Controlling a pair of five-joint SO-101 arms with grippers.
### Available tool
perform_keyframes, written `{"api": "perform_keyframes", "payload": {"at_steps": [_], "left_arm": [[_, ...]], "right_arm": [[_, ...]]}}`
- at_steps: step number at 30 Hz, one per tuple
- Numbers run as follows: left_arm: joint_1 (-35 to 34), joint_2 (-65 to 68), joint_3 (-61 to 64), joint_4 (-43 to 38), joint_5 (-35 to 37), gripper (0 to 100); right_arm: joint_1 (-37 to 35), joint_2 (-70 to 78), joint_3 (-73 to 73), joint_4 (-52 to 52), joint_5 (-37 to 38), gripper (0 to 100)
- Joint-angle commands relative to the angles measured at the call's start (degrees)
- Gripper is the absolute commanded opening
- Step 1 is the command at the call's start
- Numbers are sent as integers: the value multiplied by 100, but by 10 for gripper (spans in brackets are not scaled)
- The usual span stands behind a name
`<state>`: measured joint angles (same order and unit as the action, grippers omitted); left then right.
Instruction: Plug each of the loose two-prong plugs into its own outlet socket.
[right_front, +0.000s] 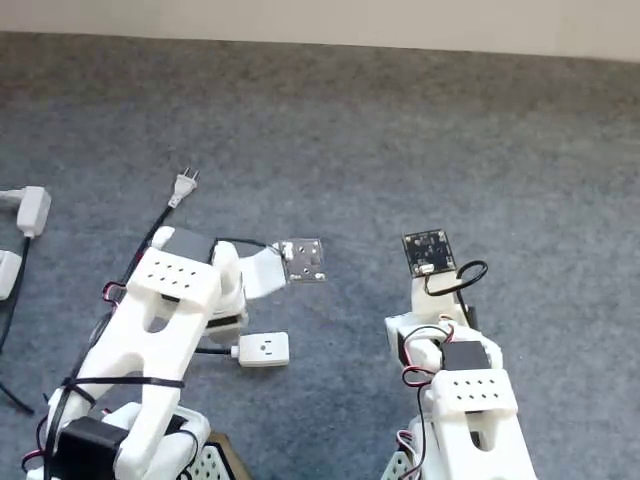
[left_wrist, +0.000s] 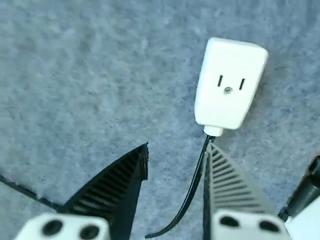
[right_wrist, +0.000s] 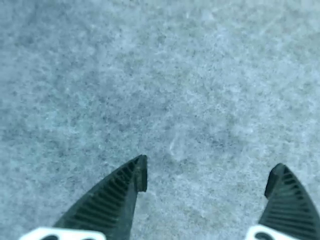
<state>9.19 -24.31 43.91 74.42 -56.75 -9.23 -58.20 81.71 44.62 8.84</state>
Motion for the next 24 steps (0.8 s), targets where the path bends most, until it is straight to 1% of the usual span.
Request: {"api": "perform_keyframes", "payload": {"at_steps": [1,6,10,13,16,20,24], "left_arm": [[154,-13,-189,-343,343,184],[664,-22,365,-492,396,182],[681,-22,945,-1292,396,182],[497,-13,1402,-2066,404,182],[66,-13,1604,-2681,378,182],[-488,-4,1596,-3138,360,182],[-655,180,1534,-3314,193,182]], "right_arm": [[-31,-101,-22,-101,44,361],[-31,-101,-22,-101,44,361],[-31,-101,-22,-101,44,361],[-31,-101,-22,-101,44,361],[-31,-101,-22,-101,44,361],[-31,-101,-22,-101,44,361],[-31,-101,-22,-101,44,361]]}}
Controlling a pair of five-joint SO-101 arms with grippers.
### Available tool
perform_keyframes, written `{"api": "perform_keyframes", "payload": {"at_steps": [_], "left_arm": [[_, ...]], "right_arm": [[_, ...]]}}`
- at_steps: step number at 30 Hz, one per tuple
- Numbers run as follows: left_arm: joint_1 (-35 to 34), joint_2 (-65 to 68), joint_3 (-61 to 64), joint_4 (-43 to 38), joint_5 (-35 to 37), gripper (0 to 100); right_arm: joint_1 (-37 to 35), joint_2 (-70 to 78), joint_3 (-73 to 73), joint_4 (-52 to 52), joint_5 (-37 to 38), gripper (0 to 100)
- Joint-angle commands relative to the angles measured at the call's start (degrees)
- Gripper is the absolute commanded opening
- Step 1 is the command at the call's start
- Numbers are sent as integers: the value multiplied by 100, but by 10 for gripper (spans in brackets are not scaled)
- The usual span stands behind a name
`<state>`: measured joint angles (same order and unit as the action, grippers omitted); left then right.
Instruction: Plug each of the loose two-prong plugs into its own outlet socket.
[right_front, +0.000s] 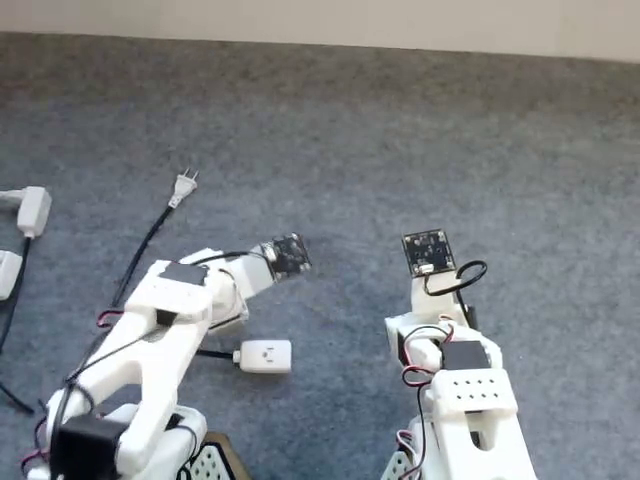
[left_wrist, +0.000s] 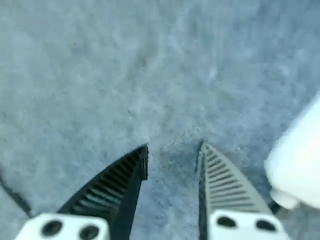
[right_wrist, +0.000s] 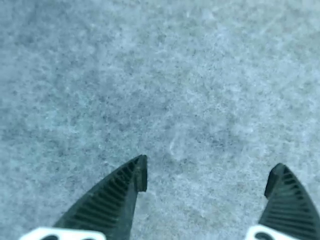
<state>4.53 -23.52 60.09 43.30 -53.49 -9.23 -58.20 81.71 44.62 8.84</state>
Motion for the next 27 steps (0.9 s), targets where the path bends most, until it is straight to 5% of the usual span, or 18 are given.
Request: {"api": "perform_keyframes", "payload": {"at_steps": [1,4,9,13,21,27], "left_arm": [[-233,154,-215,-176,-132,182],[-356,207,-831,422,-114,182],[-22,84,-1912,2743,0,181],[567,-769,-1736,3376,308,142],[1420,-2809,576,2418,308,134],[1420,-3160,1666,1345,308,278]], "right_arm": [[-31,-101,-22,-101,44,361],[-40,-101,-22,-101,44,361],[-40,-101,-22,-101,44,361],[-40,-101,-22,-101,44,361],[-40,-101,-22,-101,53,361],[-40,-101,-22,-101,53,361]]}}
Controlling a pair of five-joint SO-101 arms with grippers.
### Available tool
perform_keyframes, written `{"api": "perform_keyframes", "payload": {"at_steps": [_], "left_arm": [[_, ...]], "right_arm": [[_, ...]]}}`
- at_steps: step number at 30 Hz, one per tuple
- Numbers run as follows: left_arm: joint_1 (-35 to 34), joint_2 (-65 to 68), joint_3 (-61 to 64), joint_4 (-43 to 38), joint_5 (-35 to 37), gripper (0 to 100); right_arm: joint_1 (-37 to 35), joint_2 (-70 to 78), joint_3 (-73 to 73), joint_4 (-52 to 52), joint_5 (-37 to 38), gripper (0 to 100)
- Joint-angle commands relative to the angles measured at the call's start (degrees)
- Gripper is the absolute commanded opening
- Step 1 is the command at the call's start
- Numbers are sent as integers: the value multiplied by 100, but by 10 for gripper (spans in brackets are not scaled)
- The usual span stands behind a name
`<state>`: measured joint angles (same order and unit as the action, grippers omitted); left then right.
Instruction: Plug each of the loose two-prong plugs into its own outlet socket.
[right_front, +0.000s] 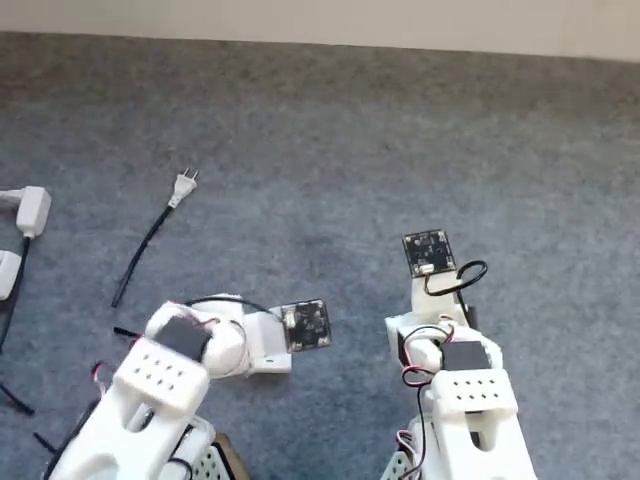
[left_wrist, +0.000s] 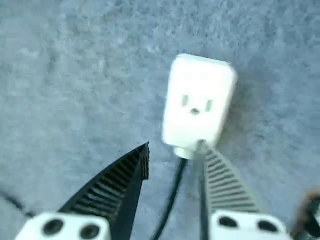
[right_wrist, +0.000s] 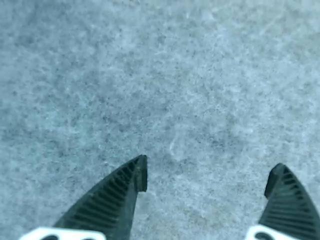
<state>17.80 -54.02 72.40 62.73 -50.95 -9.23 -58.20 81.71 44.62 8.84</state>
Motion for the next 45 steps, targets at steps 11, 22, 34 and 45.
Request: {"api": "perform_keyframes", "payload": {"at_steps": [11,22,34,45], "left_arm": [[136,-163,-462,642,70,280],[673,-163,-1033,1565,220,230],[1218,-110,-57,-510,765,229],[338,-110,295,-730,88,228]], "right_arm": [[-40,-101,-22,-101,53,361],[-40,-101,-22,-101,53,361],[-119,-101,-22,-101,53,361],[-119,-101,-22,-101,53,361]]}}
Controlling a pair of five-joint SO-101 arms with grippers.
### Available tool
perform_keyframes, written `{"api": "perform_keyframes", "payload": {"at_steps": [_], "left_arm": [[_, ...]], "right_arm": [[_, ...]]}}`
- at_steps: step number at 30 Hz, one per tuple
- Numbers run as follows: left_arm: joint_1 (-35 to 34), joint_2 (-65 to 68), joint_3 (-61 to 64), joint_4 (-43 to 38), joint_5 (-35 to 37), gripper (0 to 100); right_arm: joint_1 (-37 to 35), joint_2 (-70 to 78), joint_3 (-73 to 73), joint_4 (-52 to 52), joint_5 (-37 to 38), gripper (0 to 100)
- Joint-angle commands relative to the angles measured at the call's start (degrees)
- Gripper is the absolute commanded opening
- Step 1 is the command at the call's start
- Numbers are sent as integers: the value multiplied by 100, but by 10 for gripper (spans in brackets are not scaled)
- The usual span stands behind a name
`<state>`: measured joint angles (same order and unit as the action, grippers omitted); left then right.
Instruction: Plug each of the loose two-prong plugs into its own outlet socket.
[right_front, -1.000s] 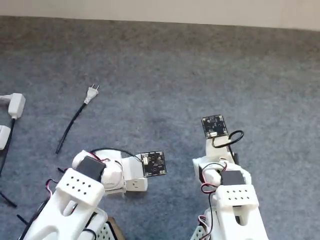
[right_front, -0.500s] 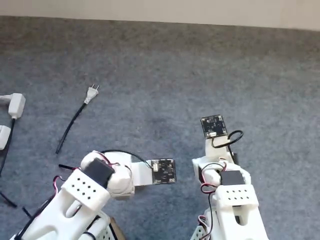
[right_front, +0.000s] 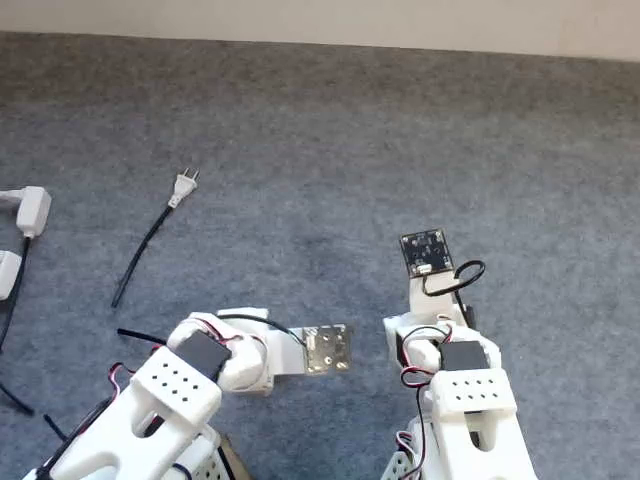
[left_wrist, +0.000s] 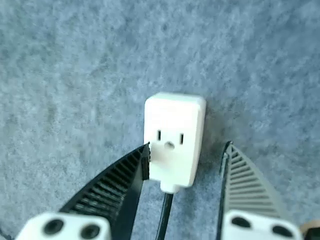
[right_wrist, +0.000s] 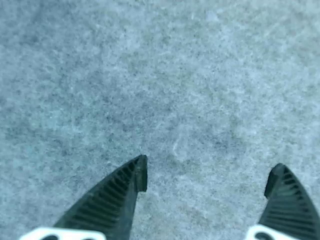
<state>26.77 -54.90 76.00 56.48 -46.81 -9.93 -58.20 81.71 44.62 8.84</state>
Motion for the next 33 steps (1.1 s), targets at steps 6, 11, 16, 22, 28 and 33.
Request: {"api": "perform_keyframes", "payload": {"at_steps": [6,11,16,22,28,33], "left_arm": [[-971,-13,-57,-220,-527,228],[-971,-13,-66,-246,-510,229],[-1024,4,-514,-220,-501,229],[-1015,1701,-1604,-255,-193,229],[-1376,4207,-3670,-255,-185,228],[-1886,5508,-5516,-141,-316,228]], "right_arm": [[-57,-84,-22,-101,53,361],[-57,-84,-22,-101,53,361],[-57,-75,-22,-101,53,361],[-57,-75,-22,-101,53,361],[-57,-92,-22,-101,53,361],[-57,-92,-13,-101,53,361]]}}
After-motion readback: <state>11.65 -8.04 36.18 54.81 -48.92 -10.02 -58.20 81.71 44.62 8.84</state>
